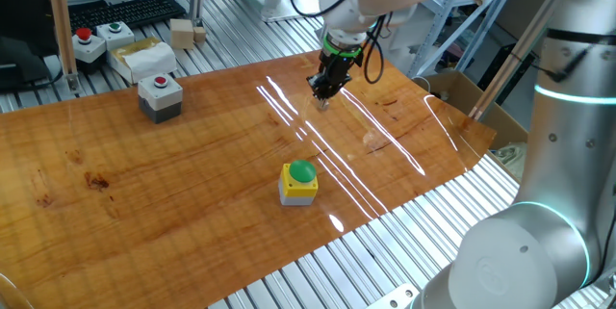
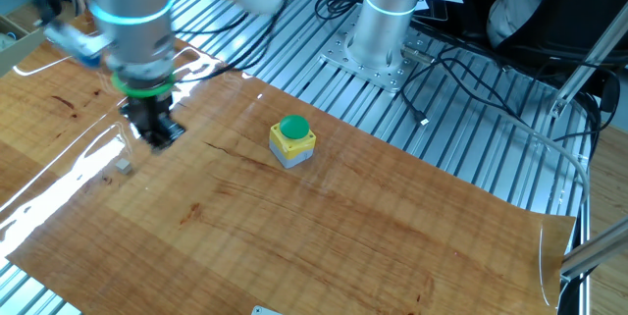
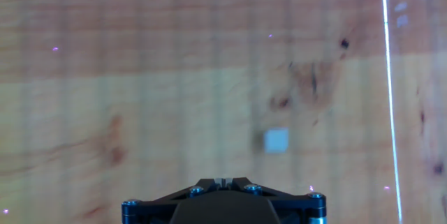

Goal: Hold a small block with the gripper and sweep it from left to right on the table

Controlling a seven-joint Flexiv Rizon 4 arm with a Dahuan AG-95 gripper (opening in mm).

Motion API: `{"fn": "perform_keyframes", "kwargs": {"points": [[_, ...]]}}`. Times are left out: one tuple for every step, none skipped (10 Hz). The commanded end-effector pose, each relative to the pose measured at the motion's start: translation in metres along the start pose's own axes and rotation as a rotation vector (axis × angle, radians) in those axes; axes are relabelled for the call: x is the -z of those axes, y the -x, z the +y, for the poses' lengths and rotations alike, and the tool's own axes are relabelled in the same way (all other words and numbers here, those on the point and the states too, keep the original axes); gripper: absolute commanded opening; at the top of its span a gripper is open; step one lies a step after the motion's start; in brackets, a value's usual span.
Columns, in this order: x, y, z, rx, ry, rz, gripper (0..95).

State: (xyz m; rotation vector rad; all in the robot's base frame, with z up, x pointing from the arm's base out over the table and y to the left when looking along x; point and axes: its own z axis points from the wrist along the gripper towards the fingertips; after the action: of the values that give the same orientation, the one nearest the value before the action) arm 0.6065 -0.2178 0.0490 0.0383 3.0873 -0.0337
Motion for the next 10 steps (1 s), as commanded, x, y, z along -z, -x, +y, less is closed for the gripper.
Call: {"fn": "perform_keyframes", "kwargs": {"points": [[-0.007,0.006,-0.015,0.01,-0.003,-0.002,0.0],[-0.01,0.009,-0.021,0.017,-0.001,-0.004,0.0],[-0.011,0.01,-0.023,0.02,-0.001,-0.004,0.0],[-0.013,0.012,-0.027,0.026,-0.001,-0.006,0.0],[-0.015,0.014,-0.03,0.03,0.001,-0.006,0.0],[-0.016,0.016,-0.034,0.035,0.0,-0.008,0.0],[-0.017,0.017,-0.037,0.038,0.001,-0.01,0.0],[-0.018,0.019,-0.04,0.042,0.002,-0.01,0.0],[-0.02,0.02,-0.043,0.049,0.003,-0.01,0.0],[-0.02,0.021,-0.044,0.049,0.002,-0.009,0.0]]}}
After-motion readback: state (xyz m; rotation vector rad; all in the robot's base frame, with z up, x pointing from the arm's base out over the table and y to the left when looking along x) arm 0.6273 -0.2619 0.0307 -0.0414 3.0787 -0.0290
